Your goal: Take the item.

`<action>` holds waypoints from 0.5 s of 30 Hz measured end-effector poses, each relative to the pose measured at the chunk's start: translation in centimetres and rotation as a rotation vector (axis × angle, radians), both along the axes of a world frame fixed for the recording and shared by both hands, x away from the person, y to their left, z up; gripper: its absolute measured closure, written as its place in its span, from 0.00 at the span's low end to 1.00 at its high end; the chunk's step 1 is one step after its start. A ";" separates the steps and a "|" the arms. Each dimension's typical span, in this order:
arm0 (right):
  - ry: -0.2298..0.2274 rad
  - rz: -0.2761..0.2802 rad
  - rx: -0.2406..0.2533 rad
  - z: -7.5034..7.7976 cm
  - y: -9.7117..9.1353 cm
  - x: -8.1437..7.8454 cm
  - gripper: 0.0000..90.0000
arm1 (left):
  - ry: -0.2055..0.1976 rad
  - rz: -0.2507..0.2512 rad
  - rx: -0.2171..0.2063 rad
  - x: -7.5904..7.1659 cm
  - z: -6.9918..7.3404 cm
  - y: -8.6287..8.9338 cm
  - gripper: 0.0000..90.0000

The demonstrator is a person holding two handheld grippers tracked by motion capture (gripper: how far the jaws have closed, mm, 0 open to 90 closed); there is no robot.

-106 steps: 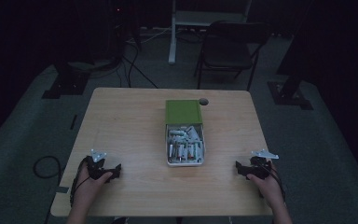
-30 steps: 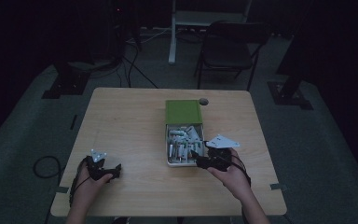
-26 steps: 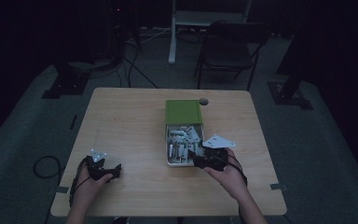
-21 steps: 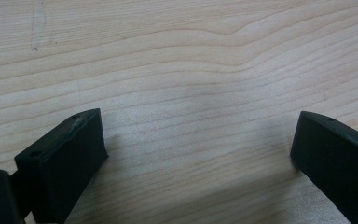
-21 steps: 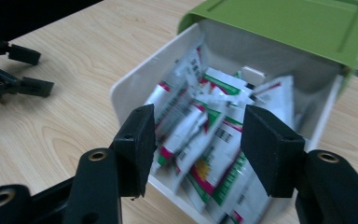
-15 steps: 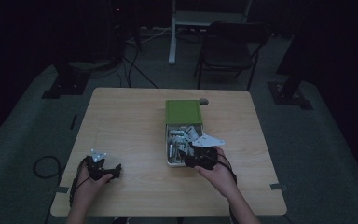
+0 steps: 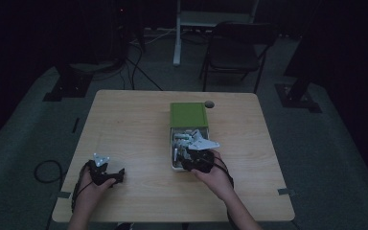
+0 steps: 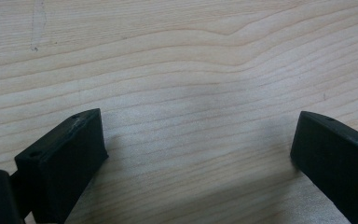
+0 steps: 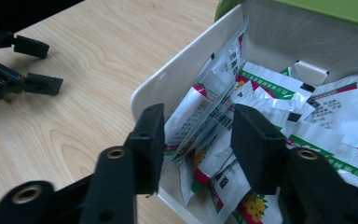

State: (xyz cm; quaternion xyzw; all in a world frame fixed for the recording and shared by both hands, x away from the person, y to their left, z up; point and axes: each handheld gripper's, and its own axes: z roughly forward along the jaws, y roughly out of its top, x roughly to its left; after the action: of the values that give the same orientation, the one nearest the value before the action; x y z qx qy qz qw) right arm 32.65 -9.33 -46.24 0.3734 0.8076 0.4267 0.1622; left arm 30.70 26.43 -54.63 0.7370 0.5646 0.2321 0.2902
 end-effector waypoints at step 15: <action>0.074 -0.001 0.005 -1.4 0.9 1.1 0.74 | -0.001 0.002 -0.002 0.0 0.0 0.0 0.04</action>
State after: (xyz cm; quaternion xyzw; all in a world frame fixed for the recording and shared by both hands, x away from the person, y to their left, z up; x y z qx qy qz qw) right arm 33.73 -8.45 -47.68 0.3897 0.8117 0.4148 0.1315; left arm 30.70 26.41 -54.64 0.7360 0.5654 0.2323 0.2909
